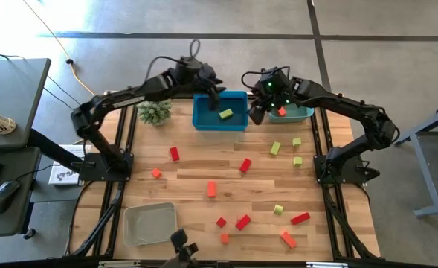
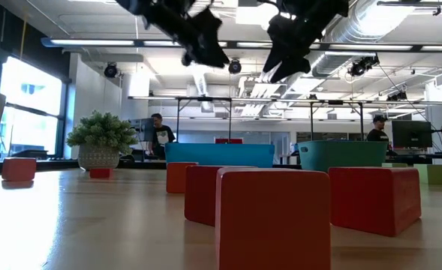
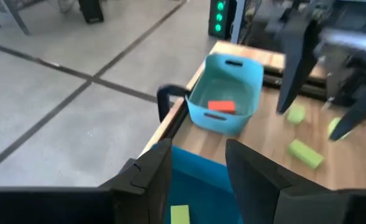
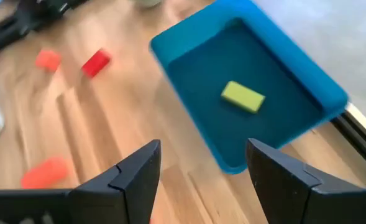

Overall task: Sort & place blocks by color
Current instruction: Put the red block into the gray bin

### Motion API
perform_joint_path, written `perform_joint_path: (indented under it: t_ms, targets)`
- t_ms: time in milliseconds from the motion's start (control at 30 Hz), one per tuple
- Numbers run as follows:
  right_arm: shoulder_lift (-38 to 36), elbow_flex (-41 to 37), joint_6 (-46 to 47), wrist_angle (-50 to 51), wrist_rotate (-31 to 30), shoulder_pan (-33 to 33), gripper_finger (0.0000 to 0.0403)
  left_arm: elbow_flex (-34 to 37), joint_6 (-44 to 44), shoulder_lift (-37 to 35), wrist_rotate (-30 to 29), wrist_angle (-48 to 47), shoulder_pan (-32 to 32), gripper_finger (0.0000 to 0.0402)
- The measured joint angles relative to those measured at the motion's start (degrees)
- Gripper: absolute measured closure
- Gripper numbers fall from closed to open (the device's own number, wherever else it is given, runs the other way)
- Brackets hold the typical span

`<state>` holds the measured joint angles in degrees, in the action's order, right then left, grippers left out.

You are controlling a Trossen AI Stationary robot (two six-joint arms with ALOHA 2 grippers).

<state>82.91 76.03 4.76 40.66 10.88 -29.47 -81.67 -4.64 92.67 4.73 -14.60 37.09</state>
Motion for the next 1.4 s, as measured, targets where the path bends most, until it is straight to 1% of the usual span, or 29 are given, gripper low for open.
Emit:
perform_joint_path:
  t_ms: [200,333,500,667,833,1000,1100,1233,1400]
  targets:
    - [0.13,0.00,-12.83,1.82,6.13,0.23,0.0181,-0.02,-0.20,-7.40,0.02,-8.45,-0.42,0.0261]
    - [1.29,0.00,-19.45,3.10,6.89,1.62,0.0181,-0.02,-0.44,-10.67,0.02,-13.45,-0.45,0.0261]
    - [5.05,-0.02,-20.52,7.52,6.77,4.56,0.0181,-0.02,-0.03,-13.23,0.00,-18.76,-1.21,0.0261]
    - [9.00,-0.02,-24.59,9.78,6.46,9.60,0.0181,-0.02,-0.04,-14.55,-0.02,-23.03,-2.91,0.0261]
    - [12.12,-0.02,-25.83,9.68,3.98,15.16,0.0181,-0.02,-0.02,-14.85,0.04,-27.60,-4.77,0.0261]
    - [14.17,-0.02,-26.51,9.86,-4.06,20.10,0.0181,-0.02,-0.04,-14.82,-0.01,-32.81,-7.01,0.0261]
    - [15.26,-0.02,-28.29,10.00,-7.54,22.33,0.0181,-0.02,-0.03,-14.84,0.02,-34.11,-8.64,0.0261]
    - [16.06,-0.02,-32.42,10.61,-9.35,24.53,0.0181,-0.02,1.71,-15.38,-0.01,-34.59,-11.32,0.0261]
    - [17.15,-0.02,-37.37,11.44,-9.18,26.49,0.0181,-0.02,5.42,-16.53,0.03,-35.33,-14.81,0.0261]
